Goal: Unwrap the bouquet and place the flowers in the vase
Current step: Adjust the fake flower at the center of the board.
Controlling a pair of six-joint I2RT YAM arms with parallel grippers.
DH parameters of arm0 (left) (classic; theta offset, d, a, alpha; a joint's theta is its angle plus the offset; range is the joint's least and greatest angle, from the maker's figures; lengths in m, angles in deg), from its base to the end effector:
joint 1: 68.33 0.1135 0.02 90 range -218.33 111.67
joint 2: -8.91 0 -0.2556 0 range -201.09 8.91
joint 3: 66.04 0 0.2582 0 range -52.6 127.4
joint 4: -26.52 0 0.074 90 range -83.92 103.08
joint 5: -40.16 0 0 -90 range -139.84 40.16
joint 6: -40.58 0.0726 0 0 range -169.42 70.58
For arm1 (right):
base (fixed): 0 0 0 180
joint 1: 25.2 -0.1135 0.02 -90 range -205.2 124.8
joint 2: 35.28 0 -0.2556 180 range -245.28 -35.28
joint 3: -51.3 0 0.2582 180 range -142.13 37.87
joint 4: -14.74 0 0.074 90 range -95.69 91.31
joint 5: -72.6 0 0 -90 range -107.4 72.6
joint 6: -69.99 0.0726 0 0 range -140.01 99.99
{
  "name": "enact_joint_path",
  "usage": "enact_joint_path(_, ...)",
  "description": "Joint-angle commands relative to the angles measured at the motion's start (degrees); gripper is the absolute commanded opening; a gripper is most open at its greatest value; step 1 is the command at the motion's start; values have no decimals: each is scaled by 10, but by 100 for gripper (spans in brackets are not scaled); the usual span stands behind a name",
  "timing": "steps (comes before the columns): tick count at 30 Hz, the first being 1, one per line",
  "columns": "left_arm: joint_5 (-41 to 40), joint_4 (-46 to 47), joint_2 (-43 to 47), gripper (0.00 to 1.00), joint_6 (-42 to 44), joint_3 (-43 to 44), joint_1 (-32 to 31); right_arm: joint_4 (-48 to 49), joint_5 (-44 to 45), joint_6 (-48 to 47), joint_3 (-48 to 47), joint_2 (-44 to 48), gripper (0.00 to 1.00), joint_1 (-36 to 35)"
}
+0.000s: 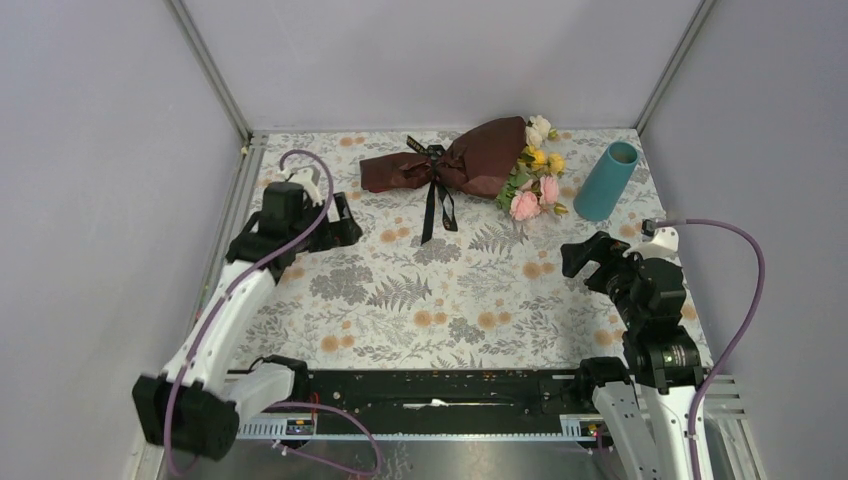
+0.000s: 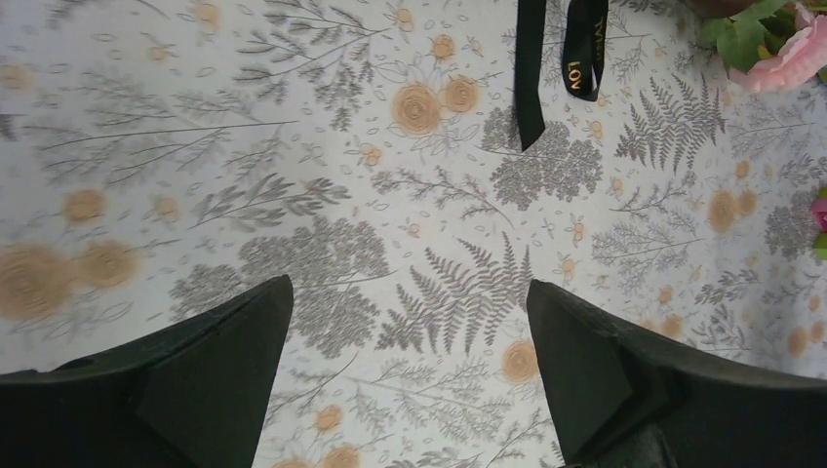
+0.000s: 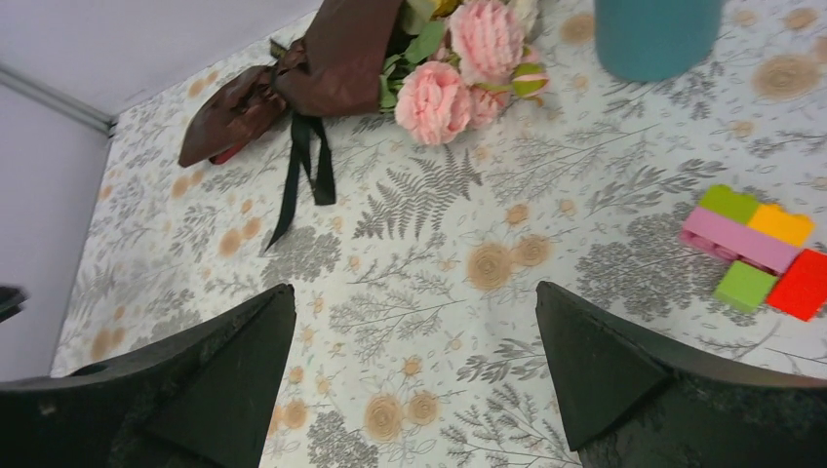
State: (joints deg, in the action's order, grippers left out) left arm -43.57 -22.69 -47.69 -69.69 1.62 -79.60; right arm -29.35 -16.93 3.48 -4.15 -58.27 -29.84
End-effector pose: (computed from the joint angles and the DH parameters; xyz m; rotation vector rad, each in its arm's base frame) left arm 0.2413 -0.0562 0.2861 -0.1176 2.2624 -0.4186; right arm 0.1457 0.0112 0.3224 0.2985 1.7618 0.3469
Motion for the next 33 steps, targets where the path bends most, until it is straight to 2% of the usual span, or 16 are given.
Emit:
enact_joint_path(1, 49, 101, -103, 99, -81, 45, -9, 28, -72, 24, 1, -6, 100, 1)
enact_joint_path(6, 18, 271, -211, 99, -178, 56, -9, 33, -43, 22, 11, -10, 100, 1)
enact_joint_path(14, 73, 438, -444, 98, -279, 151, 17, 39, -63, 21, 19, -8, 94, 1)
enact_joint_path(20, 22, 433, -535, 93, -296, 223, 28, 39, -70, 15, 22, -18, 92, 1)
enact_joint_path(27, -21, 457, -557, 91, -304, 196, 32, 38, -73, 2, 34, -26, 91, 1)
enact_joint_path(33, -17, 453, -580, 81, -295, 201, 41, 36, -70, 9, 35, -26, 90, 1)
